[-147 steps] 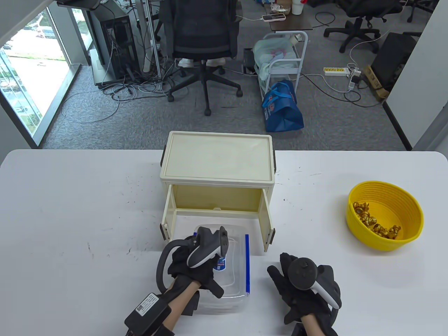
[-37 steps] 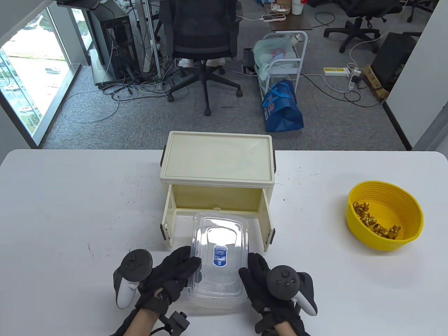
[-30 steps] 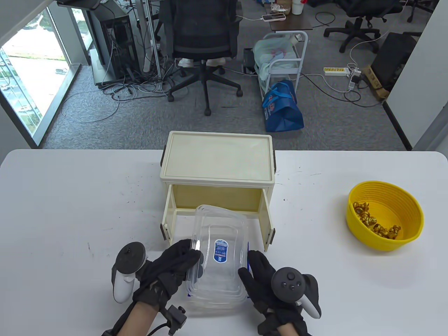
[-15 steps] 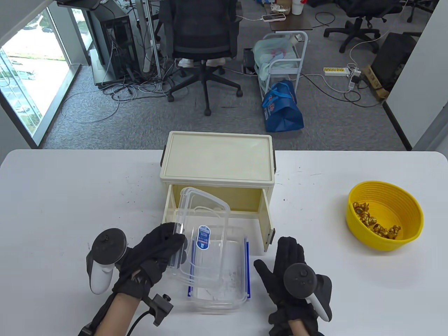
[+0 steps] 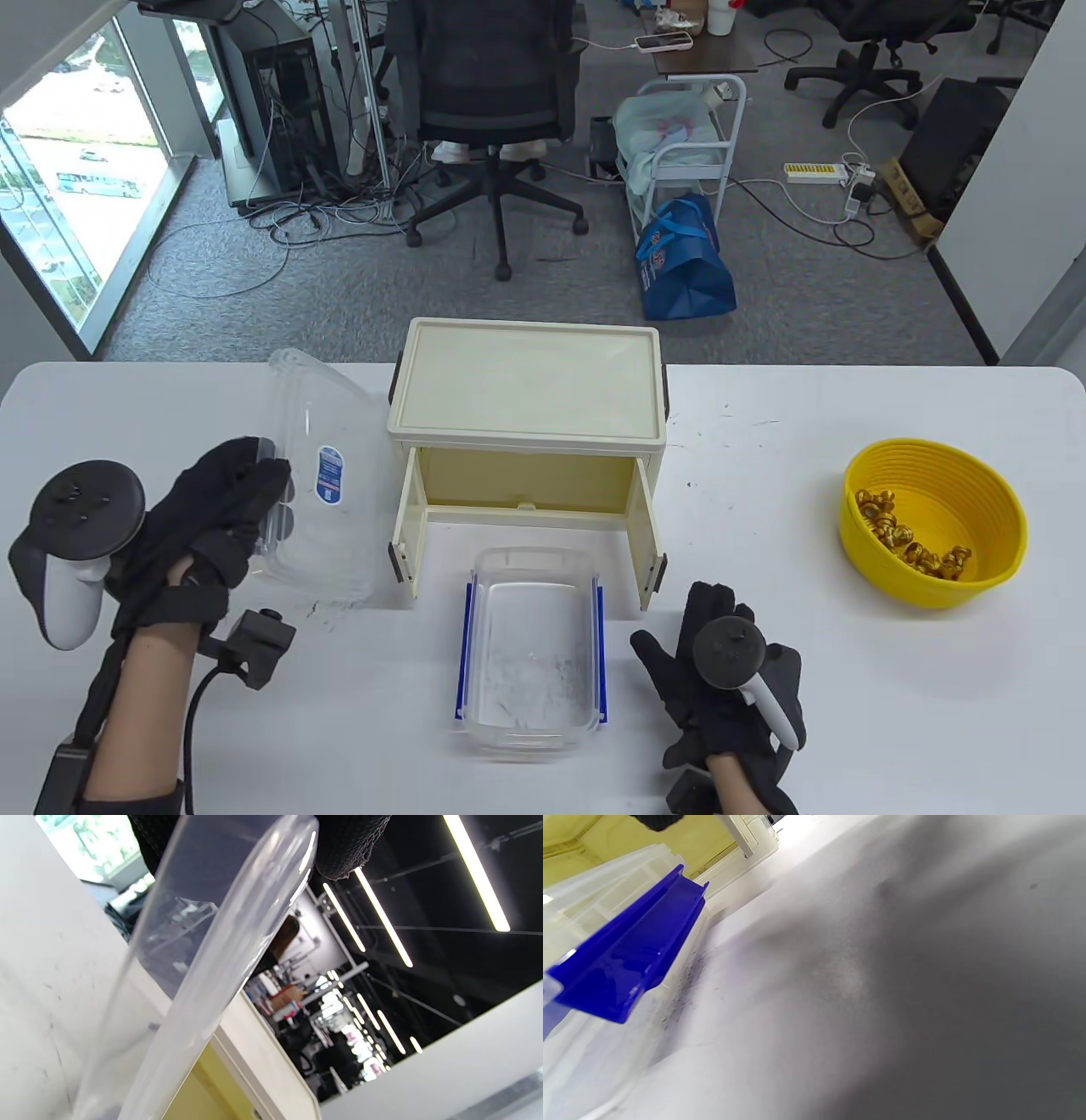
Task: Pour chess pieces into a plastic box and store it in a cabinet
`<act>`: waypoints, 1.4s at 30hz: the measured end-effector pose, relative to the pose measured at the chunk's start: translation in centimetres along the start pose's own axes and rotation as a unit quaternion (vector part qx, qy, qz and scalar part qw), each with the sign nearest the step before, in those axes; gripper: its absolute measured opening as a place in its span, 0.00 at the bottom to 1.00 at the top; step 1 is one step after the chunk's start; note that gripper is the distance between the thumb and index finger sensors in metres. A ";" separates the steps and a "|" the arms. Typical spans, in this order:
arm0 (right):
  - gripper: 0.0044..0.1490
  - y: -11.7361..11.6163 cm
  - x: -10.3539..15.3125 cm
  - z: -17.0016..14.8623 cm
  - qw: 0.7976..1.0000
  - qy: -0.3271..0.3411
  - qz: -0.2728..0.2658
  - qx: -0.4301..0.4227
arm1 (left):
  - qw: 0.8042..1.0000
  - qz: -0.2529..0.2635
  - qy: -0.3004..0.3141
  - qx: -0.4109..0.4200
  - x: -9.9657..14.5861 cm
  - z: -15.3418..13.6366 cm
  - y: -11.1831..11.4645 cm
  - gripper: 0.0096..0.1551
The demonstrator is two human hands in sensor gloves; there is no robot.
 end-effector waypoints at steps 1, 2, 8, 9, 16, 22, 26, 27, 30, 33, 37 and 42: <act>0.61 -0.1 0.0 0.0 1.000 0.001 0.003 0.000 | 1.000 0.005 -0.008 -0.010 -0.1 -0.3 -0.7 0.29; 0.60 -0.1 0.0 0.1 1.000 0.002 0.004 0.000 | 1.000 0.008 -0.018 -0.023 -0.3 -0.8 -1.3 0.29; 0.60 -0.1 0.0 0.1 1.000 0.002 0.009 -0.004 | 0.990 0.009 -0.077 -0.119 -0.9 -4.0 -2.4 0.28; 0.60 -0.1 0.0 0.1 1.000 0.001 0.009 -0.004 | 0.986 0.006 -0.090 -0.140 -1.0 -4.9 -2.3 0.28; 0.60 -0.1 -0.1 0.0 1.000 0.002 0.012 -0.008 | 0.951 -0.020 -0.167 -0.261 -1.6 -9.8 -0.1 0.26; 0.60 -0.1 0.0 0.0 1.000 0.002 0.013 -0.005 | 0.884 -0.065 -0.189 -0.422 -2.2 -13.0 3.2 0.25; 0.60 -0.1 -0.1 0.0 1.000 0.003 0.014 -0.002 | 0.838 -0.097 -0.191 -0.503 -2.4 -14.9 5.6 0.25; 0.60 -0.1 -0.1 0.0 1.000 0.003 0.014 -0.002 | 0.830 -0.102 -0.191 -0.514 -2.4 -15.3 6.1 0.25; 0.60 -0.2 -0.1 0.0 1.000 0.004 0.015 -0.001 | 0.800 -0.119 -0.187 -0.558 -2.5 -17.0 7.8 0.24; 0.59 -0.1 -0.1 0.0 1.000 0.004 0.015 -0.003 | 0.777 -0.149 -0.189 -0.581 -2.6 -18.7 9.4 0.24; 0.59 -0.2 -0.1 0.0 1.000 0.003 0.018 -0.006 | 0.761 -0.172 -0.186 -0.597 -2.5 -20.4 11.1 0.24; 0.59 -0.3 -0.2 0.0 1.000 0.001 0.023 -0.006 | 0.752 -0.200 -0.188 -0.599 -2.3 -21.9 12.7 0.24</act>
Point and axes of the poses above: the tracker on the back of each hand, its own z axis roughly to the thumb side, its own x axis roughly from the fingertips to the wrist, y = z × x, the point moved 2 cm from there along -x, roughly from the wrist to the fingertips, and after that the axes turned 15 degrees about y, right-handed, at the moved point
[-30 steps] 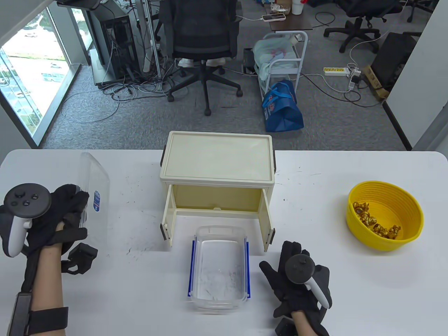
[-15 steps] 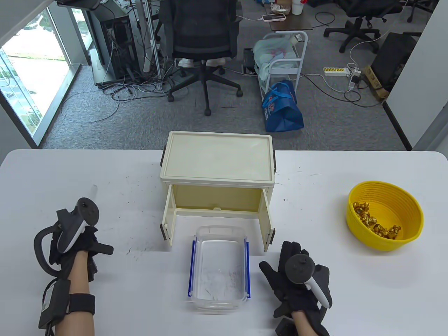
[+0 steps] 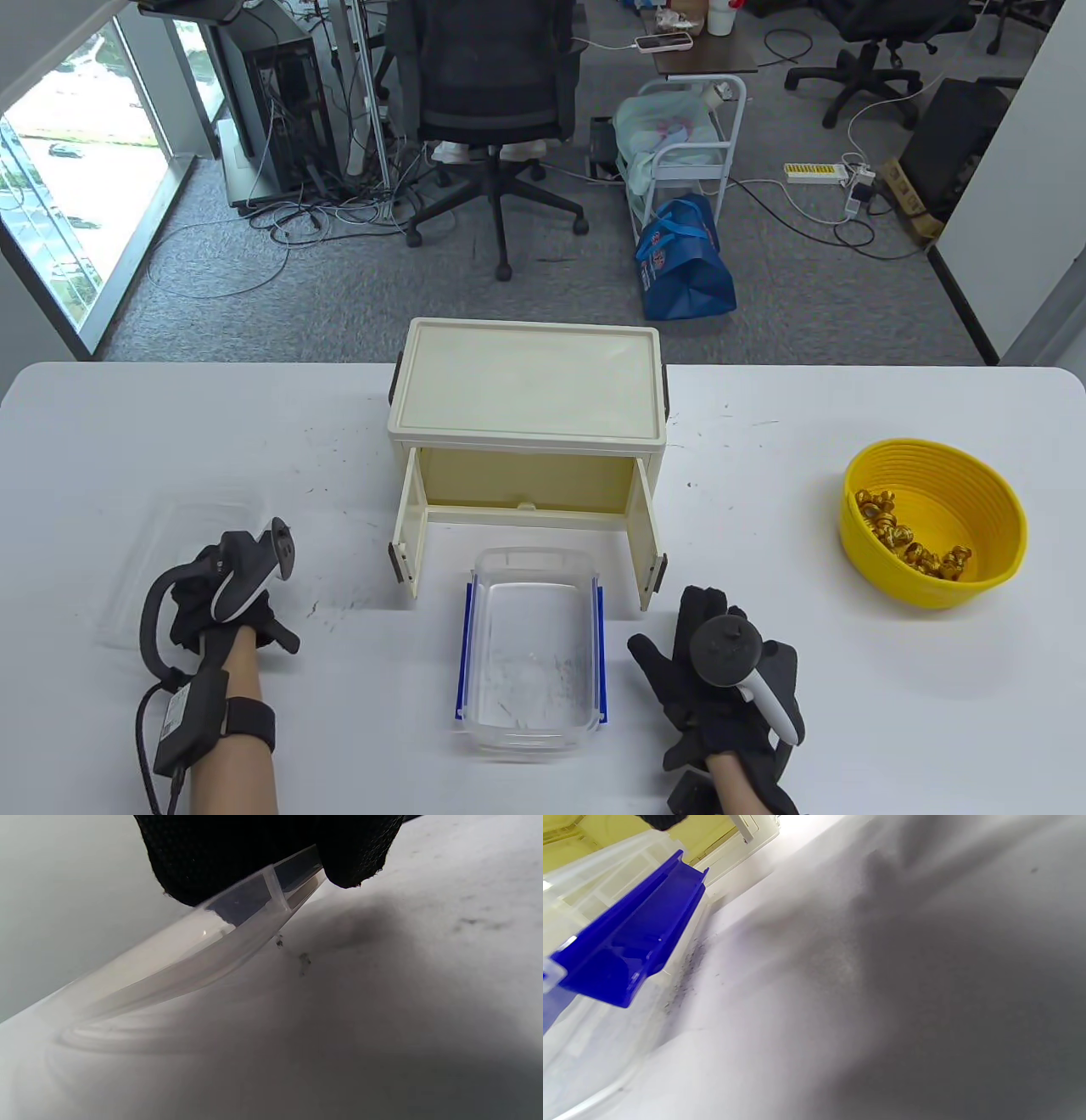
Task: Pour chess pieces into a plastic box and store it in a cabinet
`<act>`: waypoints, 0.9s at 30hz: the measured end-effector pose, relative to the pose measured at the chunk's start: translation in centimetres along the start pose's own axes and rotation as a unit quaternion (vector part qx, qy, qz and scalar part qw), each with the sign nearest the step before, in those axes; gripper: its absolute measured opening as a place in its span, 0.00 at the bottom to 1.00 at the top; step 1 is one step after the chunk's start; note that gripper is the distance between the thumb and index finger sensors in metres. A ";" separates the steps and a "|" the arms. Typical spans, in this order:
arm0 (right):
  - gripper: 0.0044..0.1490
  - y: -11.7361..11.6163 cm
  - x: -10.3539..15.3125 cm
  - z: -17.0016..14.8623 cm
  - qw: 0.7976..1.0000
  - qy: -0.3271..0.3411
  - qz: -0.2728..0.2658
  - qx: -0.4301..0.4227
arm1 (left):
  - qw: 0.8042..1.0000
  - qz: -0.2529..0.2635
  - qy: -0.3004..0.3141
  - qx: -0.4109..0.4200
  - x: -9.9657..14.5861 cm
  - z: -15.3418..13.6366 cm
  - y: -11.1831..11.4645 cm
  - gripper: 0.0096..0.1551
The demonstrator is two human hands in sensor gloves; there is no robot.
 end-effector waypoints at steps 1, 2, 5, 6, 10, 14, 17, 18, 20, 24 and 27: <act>0.59 0.0 0.0 0.0 1.000 0.000 0.001 0.000 | 1.000 -0.005 0.002 -0.001 -0.1 0.1 0.2 0.24; 0.59 0.0 0.0 0.0 1.000 -0.001 0.001 0.000 | 1.000 -0.012 0.004 -0.002 -0.2 0.2 0.5 0.24; 0.59 0.0 0.0 0.0 1.000 0.000 0.002 0.000 | 1.000 -0.009 0.004 -0.003 -0.4 0.1 0.7 0.24; 0.59 0.0 0.0 0.0 1.000 0.000 0.001 0.000 | 1.000 -0.013 0.003 0.007 -0.4 0.0 0.6 0.25; 0.59 0.1 0.0 0.1 1.000 0.003 -0.001 0.002 | 0.997 -0.002 0.000 0.081 0.2 -1.0 -0.4 0.32; 0.59 0.1 0.0 0.1 1.000 0.006 -0.003 0.004 | 0.989 0.028 0.013 0.146 1.4 -2.1 -2.6 0.37; 0.59 0.1 0.1 0.1 1.000 0.009 -0.005 0.004 | 0.978 0.064 0.025 0.197 2.8 -3.3 -5.0 0.38; 0.59 0.2 0.1 0.1 1.000 0.009 -0.006 0.005 | 0.974 0.073 0.028 0.214 3.1 -3.6 -5.5 0.38; 0.59 0.2 0.2 0.2 1.000 0.012 -0.008 0.007 | 0.956 0.099 0.042 0.272 4.1 -4.5 -7.2 0.39; 0.59 0.2 0.4 0.3 1.000 0.017 -0.012 0.011 | 0.909 0.146 0.078 0.382 6.3 -5.8 -10.1 0.40; 0.59 0.2 0.5 0.4 1.000 0.021 -0.012 0.014 | 0.870 0.175 0.116 0.447 7.9 -6.2 -11.9 0.41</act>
Point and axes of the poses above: the tracker on the back of each hand, its own z axis roughly to the thumb side, its own x axis roughly from the fingertips to the wrist, y = z × x, the point moved 2 cm from there along -x, roughly from the wrist to the fingertips, and after that the axes turned 15 degrees about y, right-handed, at the moved point
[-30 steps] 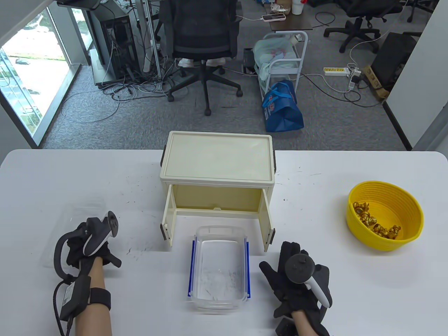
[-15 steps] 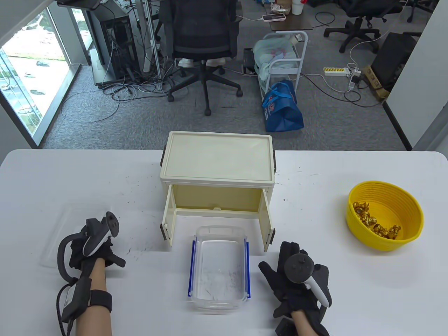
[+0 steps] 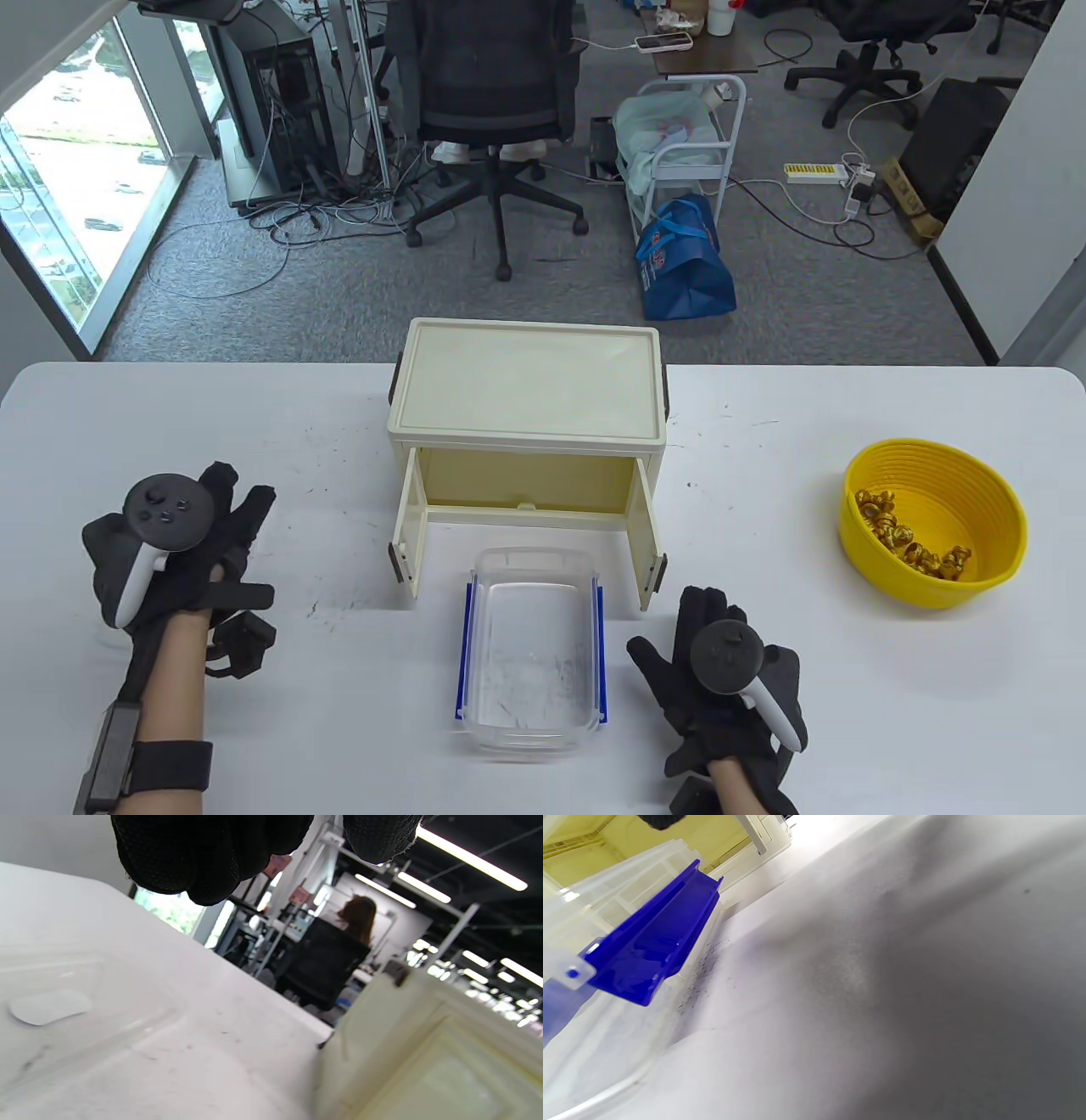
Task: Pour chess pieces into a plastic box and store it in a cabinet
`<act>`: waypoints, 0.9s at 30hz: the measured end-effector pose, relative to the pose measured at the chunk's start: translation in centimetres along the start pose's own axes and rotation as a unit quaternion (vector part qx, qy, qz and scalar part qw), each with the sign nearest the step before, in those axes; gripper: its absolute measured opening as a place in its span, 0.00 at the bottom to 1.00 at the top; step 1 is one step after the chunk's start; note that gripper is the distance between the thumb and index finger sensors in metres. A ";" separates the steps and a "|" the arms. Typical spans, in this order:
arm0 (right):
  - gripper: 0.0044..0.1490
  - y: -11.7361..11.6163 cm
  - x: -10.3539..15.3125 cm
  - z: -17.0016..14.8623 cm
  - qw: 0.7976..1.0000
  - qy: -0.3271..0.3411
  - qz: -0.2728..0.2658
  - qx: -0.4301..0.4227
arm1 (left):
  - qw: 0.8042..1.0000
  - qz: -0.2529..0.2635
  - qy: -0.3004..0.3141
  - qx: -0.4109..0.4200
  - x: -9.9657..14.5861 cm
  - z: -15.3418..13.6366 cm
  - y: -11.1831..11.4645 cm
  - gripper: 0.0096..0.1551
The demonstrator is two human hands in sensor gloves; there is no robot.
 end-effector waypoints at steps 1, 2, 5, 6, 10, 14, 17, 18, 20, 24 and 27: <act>0.59 0.0 0.0 0.0 1.000 0.001 -0.001 0.001 | 1.000 0.004 0.011 0.023 0.2 0.5 -0.3 0.42; 0.59 0.0 0.0 0.0 1.000 0.002 -0.001 0.002 | 0.998 0.010 0.029 0.059 0.6 1.1 -0.7 0.42; 0.59 -0.1 0.0 0.0 1.000 0.004 -0.002 0.003 | 0.986 0.026 0.072 0.147 1.5 2.8 -1.3 0.42; 0.59 -0.1 0.1 0.0 1.000 0.005 -0.001 0.003 | 0.980 0.026 0.088 0.177 1.8 3.5 -1.3 0.42; 0.59 -0.1 0.1 0.0 1.000 0.007 -0.002 0.004 | 0.963 0.022 0.130 0.237 3.2 5.5 -0.4 0.43; 0.59 -0.1 0.2 0.0 1.000 0.008 -0.003 0.004 | 0.953 0.014 0.167 0.251 4.6 7.0 1.4 0.44; 0.59 -0.2 0.2 -0.1 1.000 0.008 -0.003 0.004 | 0.949 0.001 0.192 0.251 5.7 8.0 3.3 0.44; 0.59 -0.2 0.2 -0.1 1.000 0.008 -0.003 0.004 | 0.948 -0.005 0.198 0.249 6.1 8.2 4.0 0.44; 0.59 -0.2 0.3 -0.1 1.000 0.009 -0.002 0.004 | 0.947 -0.017 0.207 0.244 6.6 8.6 5.5 0.45; 0.59 -0.2 0.3 -0.1 1.000 0.010 -0.003 0.003 | 0.950 -0.032 0.213 0.225 7.4 8.6 8.3 0.45; 0.59 -0.2 0.3 -0.1 1.000 0.011 -0.001 0.002 | 0.950 -0.051 0.214 0.221 7.9 8.4 10.8 0.45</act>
Point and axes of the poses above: the tracker on the back of each hand, its own z axis roughly to the thumb side, its own x axis roughly from the fingertips to the wrist, y = z × x, the point moved 2 cm from there along -x, roughly from the wrist to the fingertips, and after that the axes turned 15 degrees about y, right-handed, at the moved point
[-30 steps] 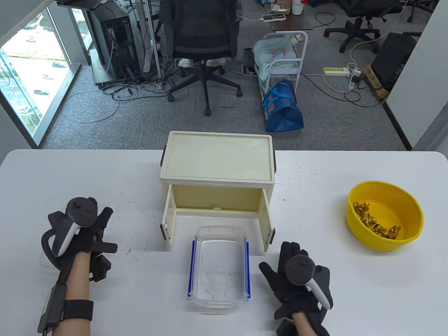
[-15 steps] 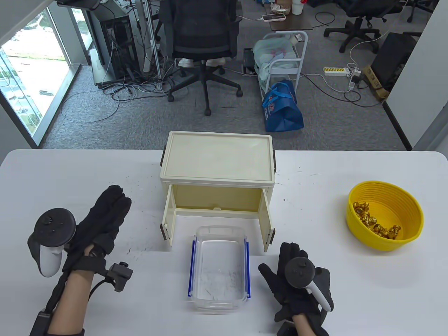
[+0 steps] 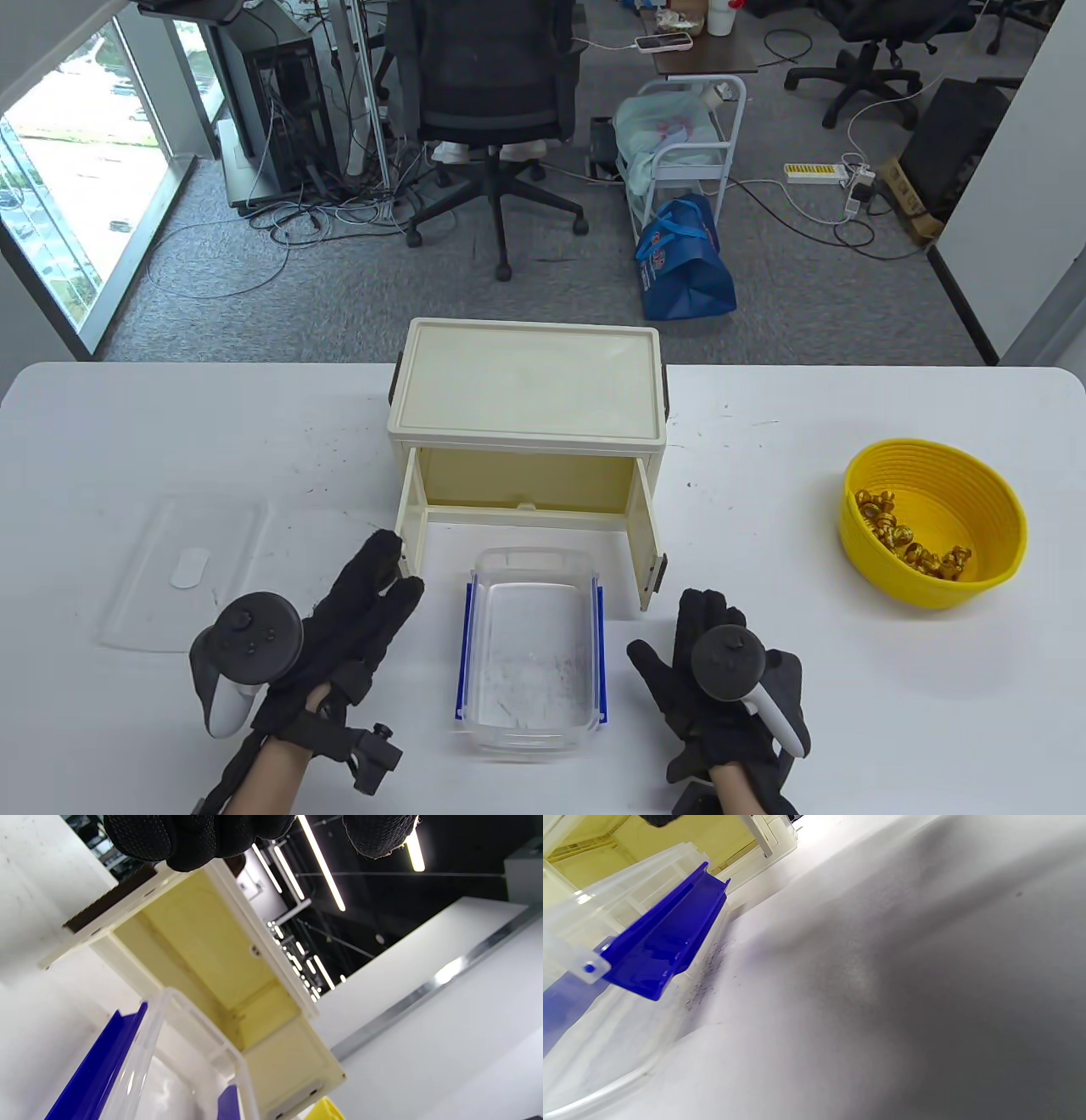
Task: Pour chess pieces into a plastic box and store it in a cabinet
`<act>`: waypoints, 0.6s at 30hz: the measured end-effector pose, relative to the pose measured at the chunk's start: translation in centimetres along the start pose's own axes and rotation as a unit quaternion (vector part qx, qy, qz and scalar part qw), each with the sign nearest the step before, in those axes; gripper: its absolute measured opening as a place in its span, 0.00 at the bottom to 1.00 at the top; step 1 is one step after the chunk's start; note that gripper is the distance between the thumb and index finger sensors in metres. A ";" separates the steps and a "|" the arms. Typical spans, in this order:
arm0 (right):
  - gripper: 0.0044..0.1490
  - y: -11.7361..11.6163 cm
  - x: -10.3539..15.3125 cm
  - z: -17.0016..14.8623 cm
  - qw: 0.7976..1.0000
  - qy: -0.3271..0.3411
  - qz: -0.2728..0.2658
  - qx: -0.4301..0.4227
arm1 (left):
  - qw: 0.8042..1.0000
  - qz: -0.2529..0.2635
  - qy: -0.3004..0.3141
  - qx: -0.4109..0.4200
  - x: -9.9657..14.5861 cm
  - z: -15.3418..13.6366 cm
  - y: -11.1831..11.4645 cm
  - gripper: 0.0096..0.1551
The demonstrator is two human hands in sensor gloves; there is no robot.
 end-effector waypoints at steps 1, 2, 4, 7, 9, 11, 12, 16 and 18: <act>0.59 0.0 0.0 0.0 1.000 0.000 0.001 0.000 | 1.000 -0.004 -0.003 0.003 0.2 -0.4 0.7 0.45; 0.59 0.0 0.0 0.0 1.000 0.000 0.002 0.000 | 1.000 -0.009 -0.005 0.004 0.5 -0.9 1.4 0.45; 0.59 -0.1 0.0 0.0 1.000 0.000 0.004 -0.001 | 1.000 -0.017 -0.012 -0.001 1.0 -1.7 2.6 0.45; 0.59 -0.1 0.0 0.0 1.000 -0.001 0.007 -0.001 | 0.998 -0.033 -0.023 -0.048 2.0 -3.1 4.6 0.45; 0.58 -0.1 0.0 0.0 1.000 -0.001 0.009 -0.002 | 0.994 -0.045 -0.032 -0.097 2.7 -3.9 5.8 0.46; 0.59 -0.2 0.0 0.0 1.000 -0.002 0.010 0.000 | 0.985 -0.077 -0.045 -0.146 3.1 -4.2 6.8 0.49; 0.58 -0.2 -0.1 0.0 1.000 -0.003 0.012 0.001 | 0.980 -0.103 -0.056 -0.163 3.2 -4.2 7.1 0.51; 0.59 -0.2 -0.1 0.1 1.000 -0.005 0.016 -0.001 | 0.955 -0.177 -0.060 -0.229 3.3 -4.3 8.5 0.56; 0.58 -0.3 -0.1 0.1 1.000 -0.006 0.017 0.001 | 0.951 -0.185 -0.057 -0.239 3.2 -4.3 8.6 0.56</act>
Point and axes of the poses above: the tracker on the back of each hand, its own z axis roughly to the thumb side, its own x axis roughly from the fingertips to the wrist, y = z × x, the point moved 2 cm from there along -x, roughly from the wrist to the fingertips, and after that the axes turned 15 degrees about y, right-handed, at the moved point
